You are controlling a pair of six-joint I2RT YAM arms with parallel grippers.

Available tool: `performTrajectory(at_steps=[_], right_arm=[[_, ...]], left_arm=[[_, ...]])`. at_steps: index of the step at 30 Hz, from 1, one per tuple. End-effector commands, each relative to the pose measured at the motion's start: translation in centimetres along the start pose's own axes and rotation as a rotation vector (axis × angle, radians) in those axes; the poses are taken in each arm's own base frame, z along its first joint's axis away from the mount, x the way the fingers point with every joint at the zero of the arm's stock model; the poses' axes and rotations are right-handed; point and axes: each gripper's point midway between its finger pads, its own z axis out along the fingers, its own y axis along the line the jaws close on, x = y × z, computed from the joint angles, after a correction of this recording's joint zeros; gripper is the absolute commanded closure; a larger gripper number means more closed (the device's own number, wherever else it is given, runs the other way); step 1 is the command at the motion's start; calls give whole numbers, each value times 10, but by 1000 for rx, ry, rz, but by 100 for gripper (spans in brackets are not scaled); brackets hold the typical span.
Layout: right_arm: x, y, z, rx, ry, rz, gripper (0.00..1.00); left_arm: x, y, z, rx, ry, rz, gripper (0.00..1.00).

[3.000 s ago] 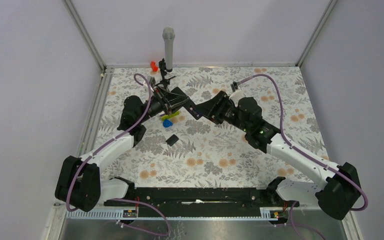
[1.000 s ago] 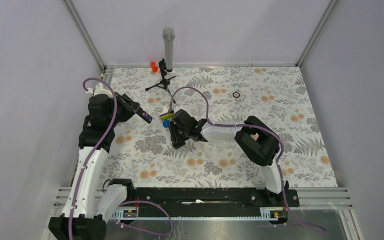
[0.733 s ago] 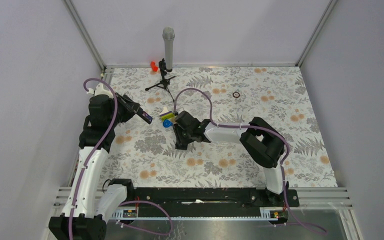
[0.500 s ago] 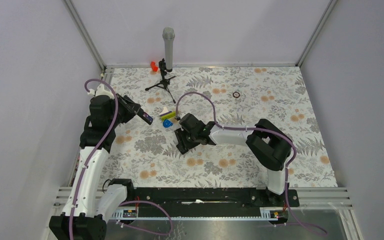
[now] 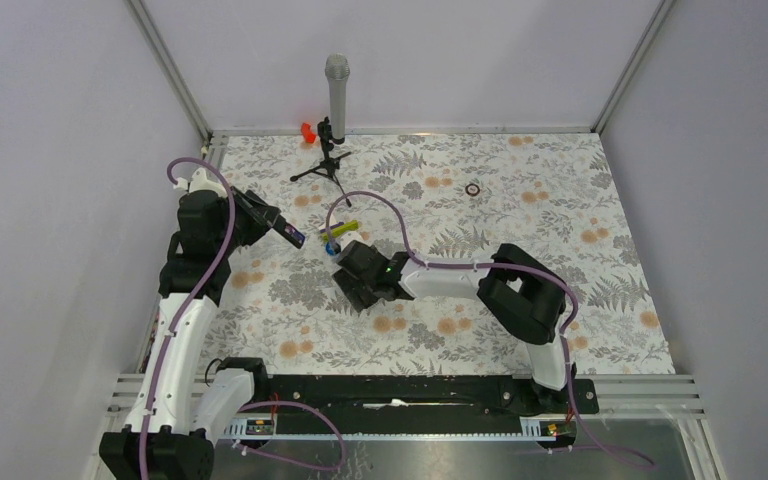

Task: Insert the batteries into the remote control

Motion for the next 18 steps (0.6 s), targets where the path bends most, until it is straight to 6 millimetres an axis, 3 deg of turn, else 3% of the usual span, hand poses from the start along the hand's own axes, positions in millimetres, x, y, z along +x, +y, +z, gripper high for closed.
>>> performTrajectory(at_steps=[1,7,13,18], right_arm=[[45,-19,3,160,147,-110,26],[57,-14,4,144,177,-102,26],[68,-19,1,166,230,-110,45],[73,-20,-3,170,247,-96,52]], left_arm=[[-12,-8,-1,41,-48,6,100],[-11,-7,0,38,-44,4,100],[-9,-7,0,44,-38,5,100],[-7,-6,0,47,-35,1,100]])
